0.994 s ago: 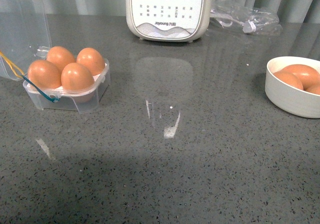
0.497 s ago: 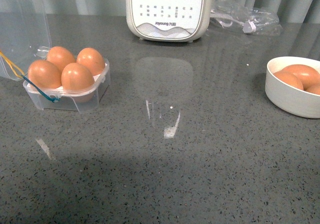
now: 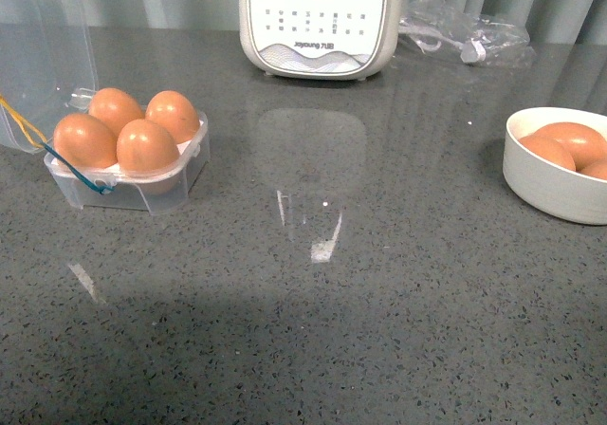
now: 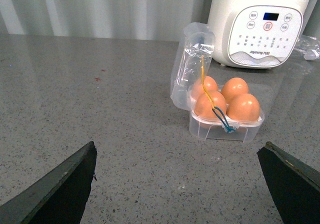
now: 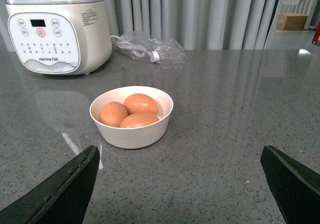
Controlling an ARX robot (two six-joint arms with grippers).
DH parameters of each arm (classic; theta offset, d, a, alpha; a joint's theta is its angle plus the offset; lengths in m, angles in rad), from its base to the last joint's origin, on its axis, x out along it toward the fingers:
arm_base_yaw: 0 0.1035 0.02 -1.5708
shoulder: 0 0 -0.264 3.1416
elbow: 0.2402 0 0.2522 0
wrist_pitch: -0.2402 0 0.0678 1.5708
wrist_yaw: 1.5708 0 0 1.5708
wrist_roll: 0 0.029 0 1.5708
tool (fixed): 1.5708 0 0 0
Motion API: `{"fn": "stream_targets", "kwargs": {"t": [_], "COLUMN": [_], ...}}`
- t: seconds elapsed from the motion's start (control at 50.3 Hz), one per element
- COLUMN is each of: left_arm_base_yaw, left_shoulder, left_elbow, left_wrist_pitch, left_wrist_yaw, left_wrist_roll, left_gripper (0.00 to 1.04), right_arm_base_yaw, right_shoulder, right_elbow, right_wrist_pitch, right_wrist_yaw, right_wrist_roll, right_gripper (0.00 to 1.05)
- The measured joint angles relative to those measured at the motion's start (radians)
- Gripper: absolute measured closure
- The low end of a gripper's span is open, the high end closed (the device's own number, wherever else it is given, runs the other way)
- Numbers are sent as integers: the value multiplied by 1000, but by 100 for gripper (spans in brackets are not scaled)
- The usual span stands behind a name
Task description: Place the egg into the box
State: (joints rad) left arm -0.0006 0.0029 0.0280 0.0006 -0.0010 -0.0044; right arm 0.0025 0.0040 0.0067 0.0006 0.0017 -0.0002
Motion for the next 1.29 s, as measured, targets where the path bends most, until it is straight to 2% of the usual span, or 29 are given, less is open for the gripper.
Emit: {"fn": "stream_targets", "kwargs": {"t": [0.537,0.596,0.616,0.676,0.735,0.914,1.014,1.073,1.292], "left_arm_base_yaw": [0,1,12,54,142,391,475,464,318], "left_shoulder": [0,56,96,150,171,217,283,337,612], "left_elbow": [0,37,57,64,70,109,117,141,216], "left_wrist_pitch": [0,-128,-189,-246,-260,-182,-100,-42,276], "left_wrist_yaw": [0,-31,-24,-3,88,244,260,254,167], "left_wrist_roll": [0,-93,-147,-236,-290,-308,-309,-303,-218], "left_gripper": [7,7,7,7,7,7,7,7,7], "right_arm_base_yaw": [0,0,0,0,0,0,0,0,0], "right_shoulder": [0,0,0,0,0,0,0,0,0], "right_elbow": [0,0,0,0,0,0,0,0,0], "right_wrist_pitch": [0,0,0,0,0,0,0,0,0], "right_wrist_yaw": [0,0,0,0,0,0,0,0,0], "right_wrist_roll": [0,0,0,0,0,0,0,0,0], "right_gripper": [7,7,7,7,7,7,7,7,7]}}
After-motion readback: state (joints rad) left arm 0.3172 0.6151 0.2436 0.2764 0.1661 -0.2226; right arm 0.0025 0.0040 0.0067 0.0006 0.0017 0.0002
